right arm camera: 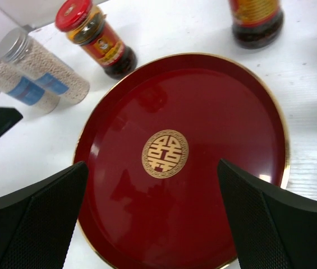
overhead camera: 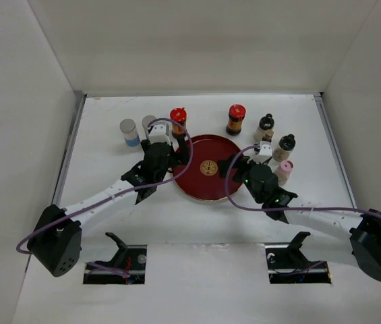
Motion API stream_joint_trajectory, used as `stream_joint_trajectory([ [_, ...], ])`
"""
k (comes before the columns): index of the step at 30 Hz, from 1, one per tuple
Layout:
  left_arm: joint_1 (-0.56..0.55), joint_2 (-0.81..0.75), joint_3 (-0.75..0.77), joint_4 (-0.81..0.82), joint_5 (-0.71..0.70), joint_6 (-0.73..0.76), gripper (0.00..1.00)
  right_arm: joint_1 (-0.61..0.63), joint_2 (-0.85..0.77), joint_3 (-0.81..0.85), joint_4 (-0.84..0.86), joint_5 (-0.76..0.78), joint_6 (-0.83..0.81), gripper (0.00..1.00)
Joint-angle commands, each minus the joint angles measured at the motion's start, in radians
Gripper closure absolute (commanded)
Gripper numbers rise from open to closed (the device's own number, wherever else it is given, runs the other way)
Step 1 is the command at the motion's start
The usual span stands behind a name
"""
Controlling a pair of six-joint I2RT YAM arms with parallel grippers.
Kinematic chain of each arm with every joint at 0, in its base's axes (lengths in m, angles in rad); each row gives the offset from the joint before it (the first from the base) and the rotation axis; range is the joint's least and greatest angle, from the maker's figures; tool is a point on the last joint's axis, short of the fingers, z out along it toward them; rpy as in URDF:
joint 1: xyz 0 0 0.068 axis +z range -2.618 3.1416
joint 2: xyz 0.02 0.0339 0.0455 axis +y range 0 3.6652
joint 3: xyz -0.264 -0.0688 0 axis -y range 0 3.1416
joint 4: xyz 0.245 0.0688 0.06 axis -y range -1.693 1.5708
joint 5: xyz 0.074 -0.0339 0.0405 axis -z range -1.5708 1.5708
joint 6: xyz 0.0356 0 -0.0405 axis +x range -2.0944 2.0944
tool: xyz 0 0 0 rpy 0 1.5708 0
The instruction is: Organize the condiment bottles
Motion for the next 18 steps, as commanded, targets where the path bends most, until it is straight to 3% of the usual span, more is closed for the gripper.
stream_joint_trajectory([
  [1, 0.021, -0.062, -0.005, 0.003, -0.014, -0.014, 0.00, 0.029, 0.017, 0.050, 0.104, 0.011, 0.008, 0.00],
  [5, 0.014, -0.104, -0.006, 0.063, 0.015, 0.053, 0.00, 0.043, 0.022, 0.047, 0.111, 0.005, -0.016, 0.00],
  [6, 0.012, -0.102, -0.008, 0.094, 0.014, 0.076, 0.00, 0.048, 0.018, 0.044, 0.119, 0.001, -0.021, 0.05],
  [9, 0.009, -0.084, 0.017, 0.115, -0.003, 0.096, 0.00, 0.055, 0.011, 0.033, 0.148, -0.016, -0.038, 0.44],
  [12, 0.023, -0.032, 0.063, 0.135, 0.029, 0.088, 0.00, 0.057, 0.008, 0.036, 0.135, -0.007, -0.049, 0.75],
  [15, 0.054, 0.034, 0.109, 0.176, 0.075, 0.087, 0.00, 0.057, -0.008, 0.036, 0.104, 0.001, -0.036, 0.87],
  [17, 0.074, 0.076, 0.141, 0.210, 0.092, 0.102, 0.28, 0.055, -0.023, 0.041, 0.070, 0.005, -0.030, 0.87],
  [18, 0.084, 0.096, 0.152, 0.229, 0.089, 0.108, 0.48, 0.051, -0.032, 0.042, 0.053, 0.001, -0.030, 0.86],
])
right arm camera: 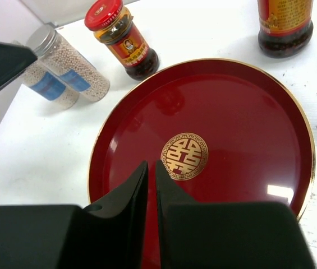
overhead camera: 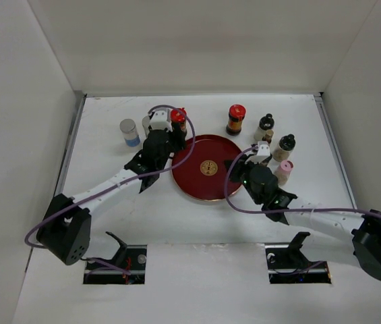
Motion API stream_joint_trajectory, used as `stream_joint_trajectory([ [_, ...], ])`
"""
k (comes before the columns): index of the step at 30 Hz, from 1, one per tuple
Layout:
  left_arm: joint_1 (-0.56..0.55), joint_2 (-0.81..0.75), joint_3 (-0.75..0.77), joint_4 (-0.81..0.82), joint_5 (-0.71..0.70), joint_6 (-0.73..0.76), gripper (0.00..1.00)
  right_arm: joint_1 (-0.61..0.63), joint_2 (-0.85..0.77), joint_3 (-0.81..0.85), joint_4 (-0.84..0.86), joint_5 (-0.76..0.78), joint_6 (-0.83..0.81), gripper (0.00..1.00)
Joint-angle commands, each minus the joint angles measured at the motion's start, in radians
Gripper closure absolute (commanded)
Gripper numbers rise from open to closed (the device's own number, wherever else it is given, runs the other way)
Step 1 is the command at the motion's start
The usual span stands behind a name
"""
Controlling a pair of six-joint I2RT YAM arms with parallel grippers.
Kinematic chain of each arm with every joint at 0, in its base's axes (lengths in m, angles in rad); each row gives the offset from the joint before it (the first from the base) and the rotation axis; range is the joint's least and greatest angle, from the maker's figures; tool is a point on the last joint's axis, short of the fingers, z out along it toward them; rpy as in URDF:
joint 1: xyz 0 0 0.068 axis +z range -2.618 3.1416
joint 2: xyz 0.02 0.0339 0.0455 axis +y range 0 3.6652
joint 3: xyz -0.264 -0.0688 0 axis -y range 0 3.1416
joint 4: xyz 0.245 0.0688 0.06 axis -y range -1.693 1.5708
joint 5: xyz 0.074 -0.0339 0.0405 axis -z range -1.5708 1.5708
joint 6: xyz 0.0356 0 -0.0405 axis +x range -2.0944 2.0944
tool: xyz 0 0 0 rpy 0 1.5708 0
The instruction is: Organize the condiment bottles
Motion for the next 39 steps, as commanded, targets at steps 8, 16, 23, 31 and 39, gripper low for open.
stream_joint_trajectory([
  [8, 0.116, 0.222, 0.239, 0.063, 0.029, 0.032, 0.21, -0.009, -0.086, -0.011, 0.068, -0.077, -0.004, 0.38],
  [16, 0.122, 0.440, 0.434, 0.021, 0.023, 0.144, 0.10, -0.015, -0.071, -0.012, 0.082, -0.128, -0.005, 0.21],
  [23, 0.127, 0.531, 0.503, -0.006, -0.075, 0.164, 0.10, -0.019, -0.091, -0.021, 0.087, -0.128, -0.007, 0.18],
  [31, 0.142, 0.620, 0.554, -0.007, -0.046, 0.158, 0.14, -0.030, -0.128, -0.045, 0.108, -0.122, -0.002, 0.17],
  [39, 0.145, 0.644, 0.584, 0.014, -0.035, 0.166, 0.37, -0.047, -0.132, -0.054, 0.119, -0.129, 0.004, 0.16],
])
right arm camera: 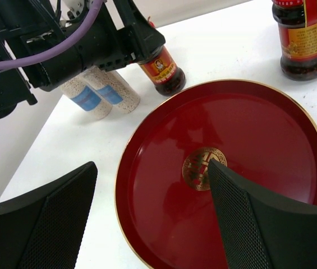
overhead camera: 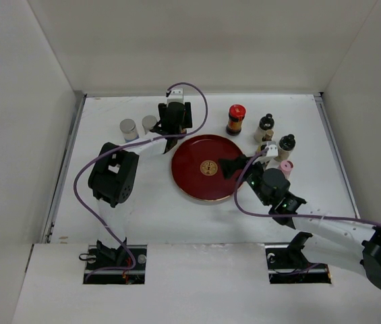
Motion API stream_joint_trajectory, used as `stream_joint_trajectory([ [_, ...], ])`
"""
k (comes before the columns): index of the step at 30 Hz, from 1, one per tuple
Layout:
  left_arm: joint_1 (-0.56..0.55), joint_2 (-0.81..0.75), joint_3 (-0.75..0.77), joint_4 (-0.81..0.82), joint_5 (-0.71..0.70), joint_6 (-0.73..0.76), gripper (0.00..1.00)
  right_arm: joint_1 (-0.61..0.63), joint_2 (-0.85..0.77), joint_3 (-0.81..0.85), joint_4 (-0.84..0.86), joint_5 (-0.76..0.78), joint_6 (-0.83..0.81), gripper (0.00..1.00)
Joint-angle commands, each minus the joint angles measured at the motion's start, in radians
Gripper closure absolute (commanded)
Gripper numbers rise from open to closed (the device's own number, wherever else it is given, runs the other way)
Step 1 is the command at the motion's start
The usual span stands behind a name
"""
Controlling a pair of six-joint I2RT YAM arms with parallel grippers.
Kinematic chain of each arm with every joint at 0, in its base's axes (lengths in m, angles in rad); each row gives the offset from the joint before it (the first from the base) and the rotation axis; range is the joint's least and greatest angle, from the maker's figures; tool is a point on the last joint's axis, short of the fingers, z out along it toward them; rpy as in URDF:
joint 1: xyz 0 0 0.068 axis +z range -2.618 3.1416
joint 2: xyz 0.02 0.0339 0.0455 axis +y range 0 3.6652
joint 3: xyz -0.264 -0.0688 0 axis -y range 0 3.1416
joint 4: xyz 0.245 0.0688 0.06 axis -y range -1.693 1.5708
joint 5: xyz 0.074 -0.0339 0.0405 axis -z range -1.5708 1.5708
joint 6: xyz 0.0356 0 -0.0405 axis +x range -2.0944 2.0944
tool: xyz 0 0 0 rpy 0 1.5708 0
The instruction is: Organize the condiment bottles
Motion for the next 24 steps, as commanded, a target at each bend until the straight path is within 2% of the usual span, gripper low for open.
stream_joint_trajectory([
  [1, 0.005, -0.009, 0.057, 0.048, 0.006, 0.012, 0.42, -0.003, -0.001, -0.001, 0.067, -0.015, 0.005, 0.16],
  [5, -0.004, -0.065, 0.034, 0.069, 0.009, 0.018, 0.59, -0.002, 0.000, 0.000, 0.067, -0.017, 0.005, 0.16],
  [8, -0.015, -0.139, 0.004, 0.094, -0.006, 0.037, 0.63, -0.003, 0.003, 0.000, 0.067, -0.017, 0.005, 0.16],
  [17, -0.066, -0.320, -0.056, 0.105, -0.040, 0.064, 0.66, -0.019, -0.026, -0.018, 0.071, 0.002, 0.011, 0.17],
  [24, -0.148, -0.403, -0.147, 0.126, -0.028, 0.028, 0.66, -0.094, -0.078, -0.056, 0.053, 0.059, 0.071, 0.17],
])
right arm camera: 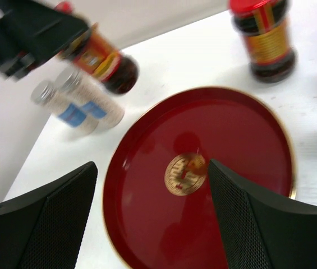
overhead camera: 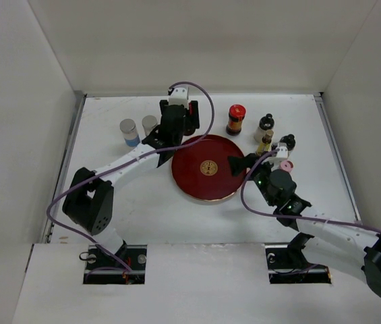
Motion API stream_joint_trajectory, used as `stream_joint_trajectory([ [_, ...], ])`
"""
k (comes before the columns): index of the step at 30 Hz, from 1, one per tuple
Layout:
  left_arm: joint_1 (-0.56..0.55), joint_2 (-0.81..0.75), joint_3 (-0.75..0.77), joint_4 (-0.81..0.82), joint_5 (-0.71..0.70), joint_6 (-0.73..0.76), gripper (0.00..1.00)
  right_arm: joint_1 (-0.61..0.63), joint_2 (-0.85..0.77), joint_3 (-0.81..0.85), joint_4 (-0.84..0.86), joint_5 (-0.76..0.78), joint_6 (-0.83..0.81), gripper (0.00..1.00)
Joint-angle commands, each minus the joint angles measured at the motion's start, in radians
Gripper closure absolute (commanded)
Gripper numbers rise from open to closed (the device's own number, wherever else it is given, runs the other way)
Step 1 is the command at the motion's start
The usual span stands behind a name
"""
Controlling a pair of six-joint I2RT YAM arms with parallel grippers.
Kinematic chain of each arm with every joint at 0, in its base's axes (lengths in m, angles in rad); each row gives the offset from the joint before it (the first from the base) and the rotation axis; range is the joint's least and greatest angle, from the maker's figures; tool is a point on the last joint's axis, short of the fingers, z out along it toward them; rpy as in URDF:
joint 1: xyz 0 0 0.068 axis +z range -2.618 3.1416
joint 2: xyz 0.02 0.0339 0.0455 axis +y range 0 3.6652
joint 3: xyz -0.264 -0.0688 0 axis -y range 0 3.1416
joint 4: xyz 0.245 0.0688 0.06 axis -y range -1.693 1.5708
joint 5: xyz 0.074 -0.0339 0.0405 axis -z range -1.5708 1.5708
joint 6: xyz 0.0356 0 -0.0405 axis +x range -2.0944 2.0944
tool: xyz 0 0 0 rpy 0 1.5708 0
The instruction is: Organize the condiment bottles
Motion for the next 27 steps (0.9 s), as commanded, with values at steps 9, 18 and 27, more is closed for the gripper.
stream_joint_trajectory([
  [9, -0.079, -0.015, -0.031, 0.149, 0.052, -0.093, 0.65, -0.122, -0.027, -0.022, 0.010, 0.018, 0.102, 0.18],
  [18, -0.089, 0.079, -0.068, 0.230, 0.042, -0.095, 0.65, -0.122, -0.013, -0.017, 0.005, 0.021, 0.099, 0.18],
  [27, -0.088, 0.123, -0.118, 0.289, 0.039, -0.103, 0.33, -0.131, 0.027, -0.005, 0.005, 0.025, 0.085, 0.58],
])
